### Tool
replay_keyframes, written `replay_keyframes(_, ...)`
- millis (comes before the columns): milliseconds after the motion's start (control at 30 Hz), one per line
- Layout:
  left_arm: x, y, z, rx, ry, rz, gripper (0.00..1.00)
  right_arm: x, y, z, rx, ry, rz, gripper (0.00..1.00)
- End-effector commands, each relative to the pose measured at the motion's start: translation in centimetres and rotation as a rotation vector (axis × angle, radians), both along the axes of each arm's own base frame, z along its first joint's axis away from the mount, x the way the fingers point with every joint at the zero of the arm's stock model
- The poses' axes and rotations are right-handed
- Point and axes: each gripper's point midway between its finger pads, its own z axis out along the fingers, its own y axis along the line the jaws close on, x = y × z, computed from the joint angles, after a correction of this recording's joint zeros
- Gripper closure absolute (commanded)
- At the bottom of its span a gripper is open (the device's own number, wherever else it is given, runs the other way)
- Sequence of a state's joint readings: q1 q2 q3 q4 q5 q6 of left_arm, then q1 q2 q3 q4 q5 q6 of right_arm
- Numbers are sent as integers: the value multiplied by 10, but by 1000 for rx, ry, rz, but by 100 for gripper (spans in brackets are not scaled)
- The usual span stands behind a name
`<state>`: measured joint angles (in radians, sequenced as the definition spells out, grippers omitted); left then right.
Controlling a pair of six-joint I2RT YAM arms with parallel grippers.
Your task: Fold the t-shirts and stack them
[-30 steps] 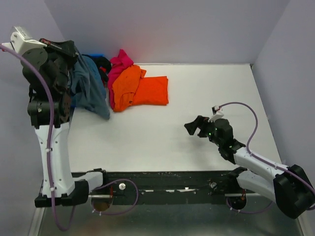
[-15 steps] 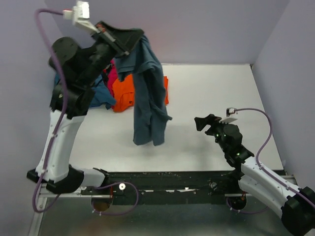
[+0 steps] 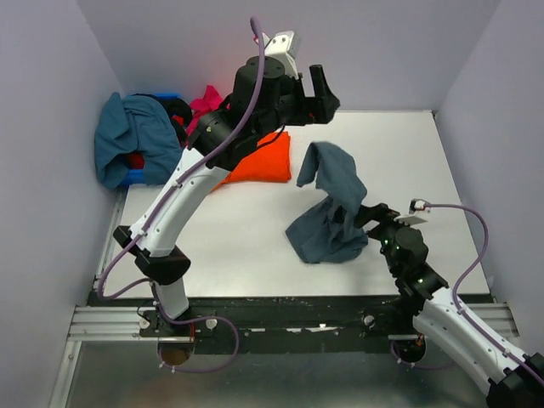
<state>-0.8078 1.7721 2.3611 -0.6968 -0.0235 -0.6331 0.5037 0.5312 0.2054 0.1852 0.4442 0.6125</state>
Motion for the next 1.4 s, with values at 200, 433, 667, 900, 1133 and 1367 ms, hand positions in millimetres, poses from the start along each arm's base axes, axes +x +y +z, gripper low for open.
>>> replay_keyframes(200,120,211,-167,806,177,680,1,4,7,-13,-18,41,26,0)
replay_keyframes(433,182,260,-211,895,270,736,1,4,16,-18,-18,50,70,1)
replay_keyframes(667,231,290,-269,882,353,739,1,2,18,-18,-10,41,89,1)
replay_keyframes(900,256,307,-328,847,437,722,1,2,20,-20,-7,49,95,1)
replay_keyframes(1133,277,333,-387,755,547,735,1,3,23,-20,-7,52,105,1)
replay_keyframes(1367,292,359,-421,682,599,782,2,5,25,-23,-13,64,115,1)
